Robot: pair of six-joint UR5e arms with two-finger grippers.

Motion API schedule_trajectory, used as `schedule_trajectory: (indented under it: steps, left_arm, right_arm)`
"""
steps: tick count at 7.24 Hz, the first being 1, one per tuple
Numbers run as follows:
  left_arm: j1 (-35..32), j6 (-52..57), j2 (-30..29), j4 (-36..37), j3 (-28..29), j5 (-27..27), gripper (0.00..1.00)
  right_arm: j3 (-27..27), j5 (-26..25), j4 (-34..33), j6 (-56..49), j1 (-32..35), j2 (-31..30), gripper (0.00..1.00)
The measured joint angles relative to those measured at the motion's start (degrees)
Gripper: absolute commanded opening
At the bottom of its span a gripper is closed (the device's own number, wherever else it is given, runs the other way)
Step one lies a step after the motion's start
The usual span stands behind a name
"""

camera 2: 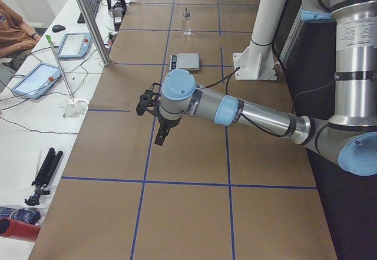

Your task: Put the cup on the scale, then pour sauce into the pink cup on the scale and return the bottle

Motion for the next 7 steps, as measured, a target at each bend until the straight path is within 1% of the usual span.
schedule_trajectory:
  steps: [1,2,3,5,7]
  left_arm:
    - [3.5,-2.4,-1.4,0.0,-0.4,-2.1,1.0]
    - [7.3,-6.6,-4.2,0.1,-0.8,-2.5,1.0]
    - [10.6,-13.5,-6.7,0.1,-1.2,-1.2,1.0]
    - [16.6,-28.4,-8.5,-1.6,-1.6,4.9,1.0]
    - [23.5,-42.7,-8.4,-6.8,-2.0,12.1,1.0]
  right_arm:
    - [0.0,0.5,0.0,0.0,-0.1,0.0,1.0]
    - [0.0,0.5,0.0,0.0,-0.1,0.0,1.0]
    - [0.0,0.4,0.1,0.0,-0.2,-0.1,1.0]
    - [0.4,0.4,0.2,0.0,-0.4,0.0,1.0]
    - [1.2,0.3,0.4,0.0,-0.6,0.0,1.0]
